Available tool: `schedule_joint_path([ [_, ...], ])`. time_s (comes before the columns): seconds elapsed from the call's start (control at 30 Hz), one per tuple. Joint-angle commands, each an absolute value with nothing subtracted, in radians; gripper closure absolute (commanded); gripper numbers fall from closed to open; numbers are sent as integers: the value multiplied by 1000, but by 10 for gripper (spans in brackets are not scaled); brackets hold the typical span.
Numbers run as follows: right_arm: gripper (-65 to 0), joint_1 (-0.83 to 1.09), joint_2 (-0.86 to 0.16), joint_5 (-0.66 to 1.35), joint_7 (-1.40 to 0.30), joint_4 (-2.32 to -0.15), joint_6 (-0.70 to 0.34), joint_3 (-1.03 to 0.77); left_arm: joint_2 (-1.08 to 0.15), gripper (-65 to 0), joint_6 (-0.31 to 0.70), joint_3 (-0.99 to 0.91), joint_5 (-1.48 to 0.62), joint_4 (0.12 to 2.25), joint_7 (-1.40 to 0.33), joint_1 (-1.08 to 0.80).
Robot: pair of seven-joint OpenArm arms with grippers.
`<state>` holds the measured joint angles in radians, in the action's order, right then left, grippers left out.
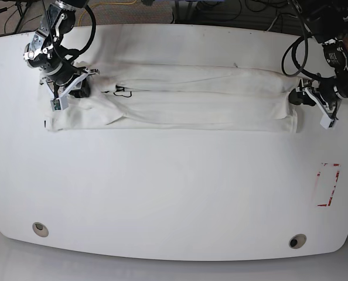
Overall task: Layout the t-shirt on the table in an organized manner, then fold the t-shirt properly
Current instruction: 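Pinch the opposite shirt end with the left gripper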
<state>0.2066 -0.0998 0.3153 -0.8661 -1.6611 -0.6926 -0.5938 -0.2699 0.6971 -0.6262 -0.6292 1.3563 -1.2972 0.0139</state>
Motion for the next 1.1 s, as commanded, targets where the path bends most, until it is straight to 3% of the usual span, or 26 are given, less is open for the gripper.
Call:
schedule_joint_path([
  [0.0, -89, 202, -110, 323, -849, -1679, -698, -596, -285, -333, 698, -615, -634, 1368, -1257, 25],
  [0.17, -89, 202, -110, 323, -849, -1679, -698, -596, -286, -314, 698, -553, -636, 1368, -1219, 27],
  [0.47, -89, 200, -110, 323, -849, -1679, -698, -596, -229, -33, 698, -524, -636, 1368, -1211, 42],
  [0.7, -89, 200, -110, 323, -849, -1681, -698, -596, -220, -18, 698, -481, -634, 1434, -1173, 35],
  [1.07, -89, 200, -110, 323, -849, -1681, -698, -598, -239, -19, 698, -325, -636, 1799, -1170, -51],
])
